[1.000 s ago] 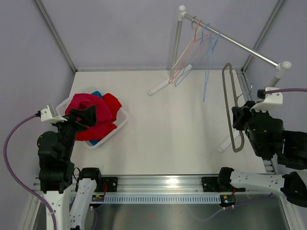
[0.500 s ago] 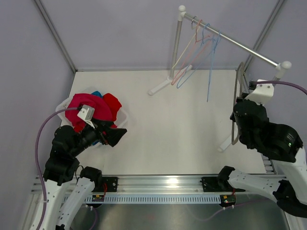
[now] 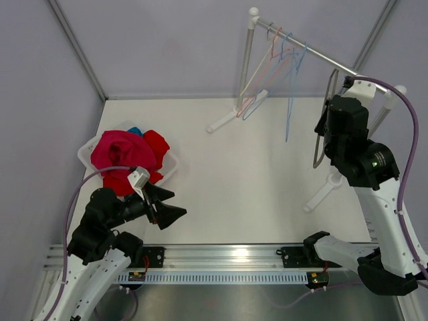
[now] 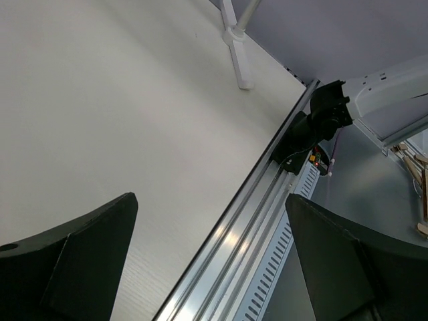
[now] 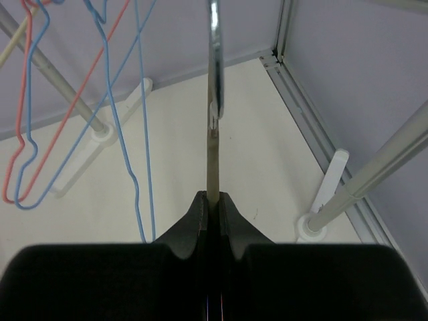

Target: Remove the t-shirt from the hanger

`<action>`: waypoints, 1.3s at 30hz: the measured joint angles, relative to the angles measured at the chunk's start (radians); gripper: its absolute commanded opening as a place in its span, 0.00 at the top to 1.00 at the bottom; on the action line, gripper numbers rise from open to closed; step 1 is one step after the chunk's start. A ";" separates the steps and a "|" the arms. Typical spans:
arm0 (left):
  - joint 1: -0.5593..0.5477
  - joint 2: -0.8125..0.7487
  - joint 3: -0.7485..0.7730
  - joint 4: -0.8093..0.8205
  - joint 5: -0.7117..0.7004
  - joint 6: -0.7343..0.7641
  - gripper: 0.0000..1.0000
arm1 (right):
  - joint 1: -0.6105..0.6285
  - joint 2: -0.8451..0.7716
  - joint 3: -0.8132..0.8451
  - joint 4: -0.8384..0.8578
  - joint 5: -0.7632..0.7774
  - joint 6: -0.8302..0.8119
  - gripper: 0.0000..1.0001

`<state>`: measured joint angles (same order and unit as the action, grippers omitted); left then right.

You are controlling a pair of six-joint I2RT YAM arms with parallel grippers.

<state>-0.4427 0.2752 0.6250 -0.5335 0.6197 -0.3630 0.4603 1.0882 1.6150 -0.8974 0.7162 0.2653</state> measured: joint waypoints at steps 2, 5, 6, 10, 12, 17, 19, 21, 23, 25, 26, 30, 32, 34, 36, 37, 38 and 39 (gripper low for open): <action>-0.015 -0.012 -0.014 -0.006 -0.001 0.000 0.01 | -0.062 0.027 0.043 0.026 -0.041 -0.006 1.00; -0.032 -0.023 -0.015 0.000 -0.002 0.000 0.01 | -0.151 0.069 0.090 0.079 -0.113 -0.012 1.00; -0.038 -0.026 -0.015 0.002 -0.003 0.000 0.01 | -0.171 0.081 0.098 0.093 -0.135 -0.012 1.00; -0.065 -0.038 -0.015 0.006 -0.014 0.000 0.01 | -0.236 0.127 0.109 0.151 -0.205 -0.021 1.00; -0.077 -0.045 -0.015 0.006 -0.023 0.000 0.01 | -0.266 0.146 0.109 0.173 -0.251 -0.025 1.00; -0.101 -0.065 -0.015 0.005 -0.038 -0.004 0.01 | -0.363 0.166 0.093 0.212 -0.367 -0.032 1.00; -0.110 -0.070 -0.015 0.005 -0.045 -0.007 0.01 | -0.392 0.166 0.080 0.224 -0.398 -0.035 1.00; -0.118 -0.071 -0.015 0.005 -0.048 -0.008 0.01 | -0.411 0.169 0.073 0.229 -0.430 -0.036 1.00; -0.123 -0.071 -0.015 0.005 -0.051 -0.010 0.01 | -0.424 0.175 0.072 0.232 -0.457 -0.040 1.00; -0.125 -0.071 -0.017 0.005 -0.053 -0.011 0.01 | -0.435 0.183 0.066 0.245 -0.481 -0.045 1.00; -0.126 -0.071 -0.018 0.005 -0.054 -0.011 0.01 | -0.439 0.187 0.058 0.251 -0.493 -0.047 1.00; -0.126 -0.071 -0.020 0.005 -0.056 -0.011 0.01 | -0.446 0.186 -0.044 0.314 -0.542 -0.050 1.00; -0.126 -0.072 -0.020 0.005 -0.056 -0.011 0.01 | -0.446 0.179 -0.099 0.381 -0.558 -0.049 1.00; -0.128 -0.072 -0.020 0.005 -0.056 -0.011 0.01 | -0.448 0.159 -0.145 0.437 -0.571 -0.049 1.00; -0.130 -0.072 -0.020 0.005 -0.056 -0.011 0.01 | -0.448 0.127 -0.190 0.476 -0.587 -0.048 1.00; -0.130 -0.071 -0.020 0.005 -0.056 -0.011 0.01 | -0.448 0.112 -0.210 0.491 -0.595 -0.047 0.99; -0.132 -0.072 -0.020 0.005 -0.056 -0.011 0.01 | -0.448 0.101 -0.222 0.503 -0.605 -0.045 0.97; -0.132 -0.072 -0.020 0.005 -0.056 -0.011 0.01 | -0.448 0.087 -0.237 0.508 -0.607 -0.042 0.95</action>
<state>-0.5747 0.2035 0.6052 -0.5282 0.5636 -0.3744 0.0120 1.1755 1.3785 -0.3897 0.1093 0.2230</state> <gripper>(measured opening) 0.988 0.105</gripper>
